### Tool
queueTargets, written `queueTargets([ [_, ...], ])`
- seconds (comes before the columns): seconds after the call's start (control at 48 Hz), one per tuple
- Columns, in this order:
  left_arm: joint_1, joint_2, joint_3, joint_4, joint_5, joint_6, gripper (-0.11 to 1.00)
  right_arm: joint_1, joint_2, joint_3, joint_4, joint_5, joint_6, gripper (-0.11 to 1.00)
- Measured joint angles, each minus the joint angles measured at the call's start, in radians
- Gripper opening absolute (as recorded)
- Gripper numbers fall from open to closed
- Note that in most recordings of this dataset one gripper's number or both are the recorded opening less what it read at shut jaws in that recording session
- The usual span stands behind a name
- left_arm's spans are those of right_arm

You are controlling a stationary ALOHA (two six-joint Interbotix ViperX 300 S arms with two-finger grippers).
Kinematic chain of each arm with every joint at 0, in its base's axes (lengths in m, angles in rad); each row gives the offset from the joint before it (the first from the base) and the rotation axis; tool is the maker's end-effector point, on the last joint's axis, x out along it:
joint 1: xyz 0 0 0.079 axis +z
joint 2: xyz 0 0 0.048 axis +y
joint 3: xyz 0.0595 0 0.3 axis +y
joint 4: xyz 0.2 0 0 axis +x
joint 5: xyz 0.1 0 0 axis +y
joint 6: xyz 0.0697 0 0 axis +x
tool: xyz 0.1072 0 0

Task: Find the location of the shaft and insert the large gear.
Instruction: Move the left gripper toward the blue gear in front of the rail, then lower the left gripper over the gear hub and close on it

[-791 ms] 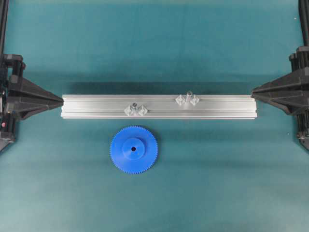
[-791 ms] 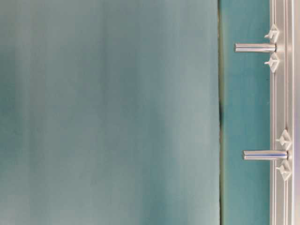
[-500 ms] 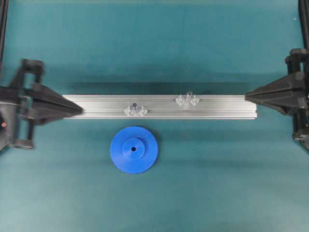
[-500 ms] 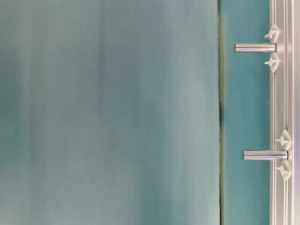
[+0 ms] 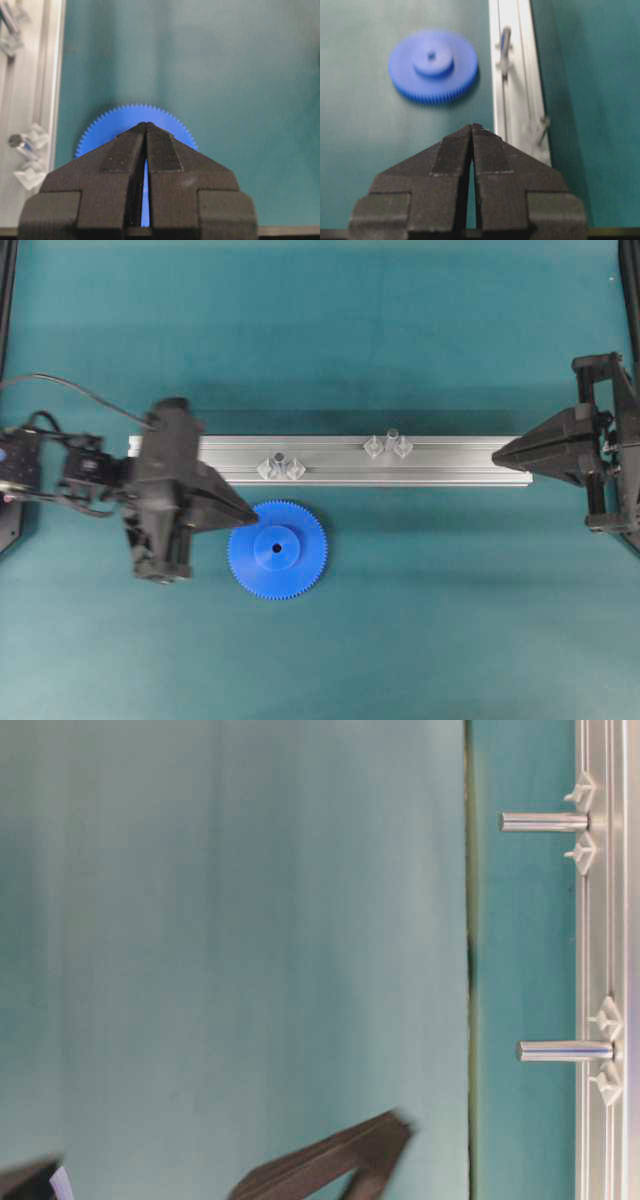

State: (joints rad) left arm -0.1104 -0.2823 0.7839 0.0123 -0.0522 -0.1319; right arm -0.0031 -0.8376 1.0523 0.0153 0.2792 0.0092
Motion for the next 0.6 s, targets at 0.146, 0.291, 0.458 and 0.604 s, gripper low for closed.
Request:
queueTargets([
  [0.146, -0.008, 0.075, -0.049, 0.000, 0.089, -0.003, 0.00, -0.005, 0.008, 0.000, 0.000, 0.048, 0.000, 0.05],
  [0.291, -0.028, 0.130, -0.087, 0.002, 0.146, -0.002, 0.16, -0.008, 0.009, 0.000, 0.000, 0.063, 0.000, 0.05],
  [0.458, -0.038, 0.195, -0.114, 0.000, 0.161, -0.009, 0.65, -0.009, 0.009, 0.000, 0.000, 0.064, 0.000, 0.05],
  [0.604, -0.038, 0.256, -0.121, 0.002, 0.163, -0.028, 0.93, -0.009, 0.009, 0.002, 0.002, 0.064, 0.000, 0.05],
])
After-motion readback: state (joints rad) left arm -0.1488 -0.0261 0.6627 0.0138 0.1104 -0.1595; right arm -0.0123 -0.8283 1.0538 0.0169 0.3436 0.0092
